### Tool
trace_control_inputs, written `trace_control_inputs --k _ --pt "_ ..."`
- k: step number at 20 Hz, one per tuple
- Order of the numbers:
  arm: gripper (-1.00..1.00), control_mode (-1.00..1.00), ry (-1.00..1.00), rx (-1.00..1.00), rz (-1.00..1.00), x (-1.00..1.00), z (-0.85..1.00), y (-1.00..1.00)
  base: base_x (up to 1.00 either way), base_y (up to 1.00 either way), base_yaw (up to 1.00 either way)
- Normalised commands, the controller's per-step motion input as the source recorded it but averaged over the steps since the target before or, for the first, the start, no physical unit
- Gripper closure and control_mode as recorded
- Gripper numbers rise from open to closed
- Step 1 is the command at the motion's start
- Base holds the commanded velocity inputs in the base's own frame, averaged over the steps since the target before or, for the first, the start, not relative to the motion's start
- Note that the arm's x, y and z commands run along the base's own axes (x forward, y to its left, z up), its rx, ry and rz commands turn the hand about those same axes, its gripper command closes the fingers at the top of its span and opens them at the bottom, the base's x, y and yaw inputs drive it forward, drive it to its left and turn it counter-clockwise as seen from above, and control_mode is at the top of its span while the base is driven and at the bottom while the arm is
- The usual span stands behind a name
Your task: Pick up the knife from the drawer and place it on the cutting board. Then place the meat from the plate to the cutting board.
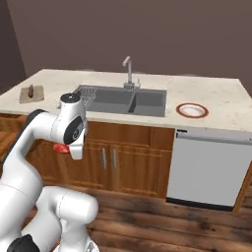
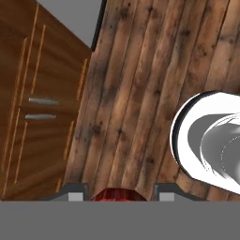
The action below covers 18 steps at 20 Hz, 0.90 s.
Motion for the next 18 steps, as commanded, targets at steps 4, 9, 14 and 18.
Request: trace_control_inputs --k 4,9,14,18 --pt "1.0 1.0 0.0 0.0 0.0 0.0 0.0 0.0 0.0 1.0 0.0" --pt "1.0 1.0 0.0 0.0 0.0 0.0 0.0 0.0 0.0 1.0 -0.01" --pt "1.0 1.0 0.0 0.0 0.0 0.0 0.0 0.0 0.0 1.0 -0.04" --pt "1.0 1.0 0.0 0.0 0.0 0.0 0.0 0.0 0.0 1.0 -0.07"
